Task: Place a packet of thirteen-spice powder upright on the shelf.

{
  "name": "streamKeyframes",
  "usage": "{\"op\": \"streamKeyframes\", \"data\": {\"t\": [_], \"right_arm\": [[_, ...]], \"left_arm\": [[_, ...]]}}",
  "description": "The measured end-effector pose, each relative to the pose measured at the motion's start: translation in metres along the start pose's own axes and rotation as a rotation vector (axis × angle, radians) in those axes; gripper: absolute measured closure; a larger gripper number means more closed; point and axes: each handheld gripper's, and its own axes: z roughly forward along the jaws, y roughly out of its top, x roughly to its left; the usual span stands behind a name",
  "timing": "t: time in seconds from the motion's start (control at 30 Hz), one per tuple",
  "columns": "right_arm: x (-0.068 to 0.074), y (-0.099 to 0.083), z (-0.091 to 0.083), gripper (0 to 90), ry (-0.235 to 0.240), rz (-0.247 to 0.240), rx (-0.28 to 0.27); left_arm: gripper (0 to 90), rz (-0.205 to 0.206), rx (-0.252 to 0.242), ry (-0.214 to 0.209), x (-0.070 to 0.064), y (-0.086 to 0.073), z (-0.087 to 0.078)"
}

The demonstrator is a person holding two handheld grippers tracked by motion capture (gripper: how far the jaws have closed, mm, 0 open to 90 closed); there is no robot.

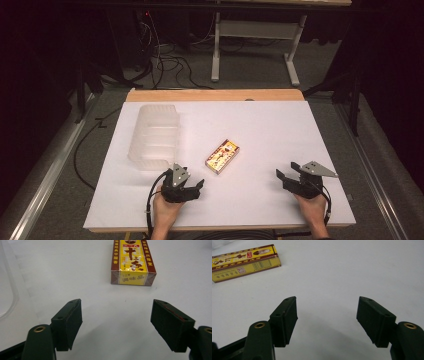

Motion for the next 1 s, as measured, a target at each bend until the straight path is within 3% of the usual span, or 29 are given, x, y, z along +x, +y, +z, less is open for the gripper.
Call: {"op": "streamKeyframes", "data": {"t": [0.3,0.67,0.77,0.93,1.0], "right_arm": [[0.0002,0.0008,0.0018,33.5,-0.002,-0.001,0.021],[0.0013,0.0008,0.0018,33.1,-0.001,-0.011,0.018],[0.0032,0.0004,0.001,33.1,0.0,-0.028,0.012],[0.0028,0.0004,0.0008,33.0,0.002,-0.028,0.007],[0.0024,0.0003,0.0003,33.0,0.0,-0.026,0.004]], "left_arm": [[25.7,-0.007,0.007,-0.004,0.0009,0.0003,0.0007],[26.9,0.014,0.018,-0.014,-0.0005,0.0009,0.0016],[26.4,0.011,0.056,0.008,-0.0012,0.0026,0.0052],[26.0,0.024,0.05,0.01,-0.0022,0.0029,0.004],[26.2,0.008,0.042,0.002,-0.0019,0.0034,0.0042]]}}
